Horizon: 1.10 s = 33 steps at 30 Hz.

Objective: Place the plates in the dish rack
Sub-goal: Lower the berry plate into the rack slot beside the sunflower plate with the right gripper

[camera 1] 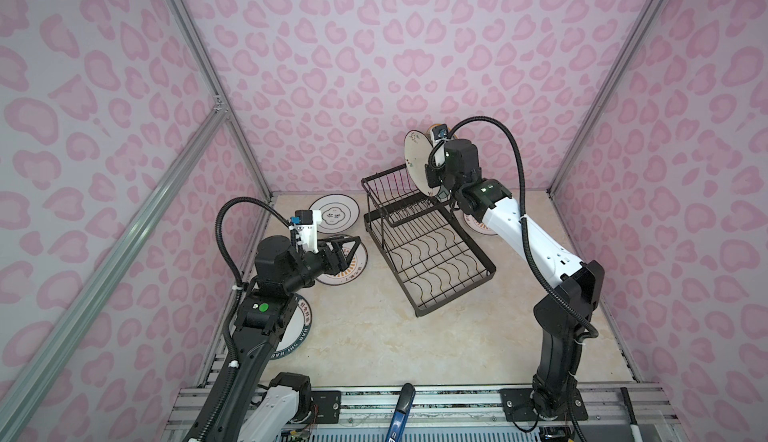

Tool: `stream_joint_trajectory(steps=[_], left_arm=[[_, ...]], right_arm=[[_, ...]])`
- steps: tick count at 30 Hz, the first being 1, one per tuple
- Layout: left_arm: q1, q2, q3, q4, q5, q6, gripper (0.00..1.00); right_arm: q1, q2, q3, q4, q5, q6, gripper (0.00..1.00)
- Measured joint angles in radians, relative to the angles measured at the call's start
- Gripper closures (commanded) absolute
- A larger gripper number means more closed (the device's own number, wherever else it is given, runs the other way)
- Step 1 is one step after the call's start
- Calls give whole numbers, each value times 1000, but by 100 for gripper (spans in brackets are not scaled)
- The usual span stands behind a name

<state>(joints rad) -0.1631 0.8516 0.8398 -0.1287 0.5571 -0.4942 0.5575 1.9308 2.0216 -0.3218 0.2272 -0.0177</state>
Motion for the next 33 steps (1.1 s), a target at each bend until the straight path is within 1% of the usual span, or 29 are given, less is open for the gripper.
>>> stream_joint_trajectory(steps=[21, 23, 25, 28, 33], left_arm=[[0, -9, 0, -5, -7, 8, 33], [0, -9, 0, -5, -7, 9, 33], [0, -9, 0, -5, -7, 9, 33], [0, -9, 0, -5, -7, 9, 33], [0, -4, 0, -5, -8, 8, 33]], right_arm=[[10, 26, 7, -7, 8, 6, 100], [10, 26, 6, -8, 9, 6, 97], [10, 26, 6, -8, 15, 6, 91], [10, 26, 6, -9, 19, 6, 78], [10, 26, 16, 38, 33, 3, 63]])
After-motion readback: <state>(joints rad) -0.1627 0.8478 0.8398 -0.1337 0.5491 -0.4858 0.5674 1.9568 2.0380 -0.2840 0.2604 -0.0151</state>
